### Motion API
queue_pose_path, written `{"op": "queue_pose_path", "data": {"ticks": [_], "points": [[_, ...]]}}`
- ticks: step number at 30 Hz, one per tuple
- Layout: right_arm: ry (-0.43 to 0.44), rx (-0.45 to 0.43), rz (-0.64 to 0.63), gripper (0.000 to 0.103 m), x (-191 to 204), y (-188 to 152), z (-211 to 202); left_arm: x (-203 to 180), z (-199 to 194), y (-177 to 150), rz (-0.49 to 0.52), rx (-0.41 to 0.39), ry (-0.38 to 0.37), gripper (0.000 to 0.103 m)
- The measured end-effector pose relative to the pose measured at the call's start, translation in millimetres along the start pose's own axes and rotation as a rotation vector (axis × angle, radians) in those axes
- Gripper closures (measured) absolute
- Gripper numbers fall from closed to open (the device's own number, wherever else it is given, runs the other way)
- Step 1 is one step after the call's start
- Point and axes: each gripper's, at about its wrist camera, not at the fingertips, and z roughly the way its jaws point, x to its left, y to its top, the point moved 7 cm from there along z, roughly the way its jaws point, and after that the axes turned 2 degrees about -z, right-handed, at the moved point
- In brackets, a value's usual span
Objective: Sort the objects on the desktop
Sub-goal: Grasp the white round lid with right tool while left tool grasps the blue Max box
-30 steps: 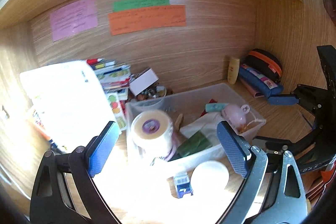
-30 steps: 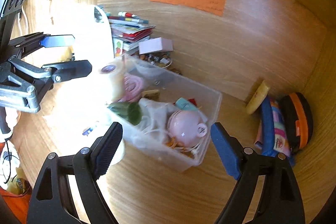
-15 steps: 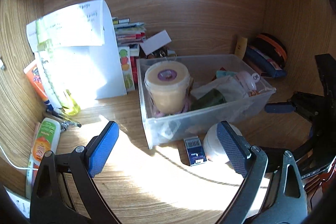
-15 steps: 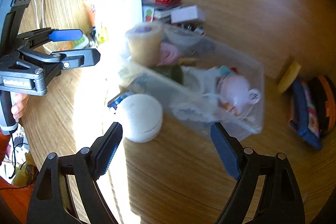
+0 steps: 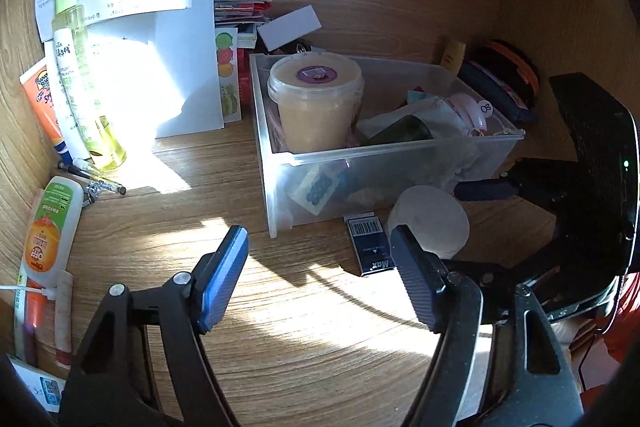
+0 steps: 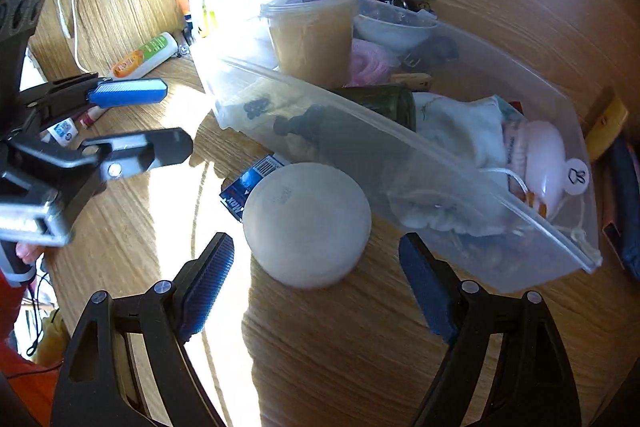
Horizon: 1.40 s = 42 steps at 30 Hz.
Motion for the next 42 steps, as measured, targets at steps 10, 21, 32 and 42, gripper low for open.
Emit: {"op": "queue_pose_path", "data": {"ticks": [10,21,32,42], "points": [[0.090,0.043,0.103,0.039,-4,7,14,0,19,-5,-0.019,0.063,-0.022,0.031],[0.032,0.014,0.084,0.040,-18,-12,-4,-23,38,-12,0.033,0.129,-0.033,0.046],[0.039,-0.103,0.174,0.040,-43,-11,-40,-45,53,-11,0.079,0.164,-0.009,0.072],[0.033,-0.151,0.162,0.040,-38,-13,-46,-51,44,-17,0.092,0.160,-0.010,0.076]]}}
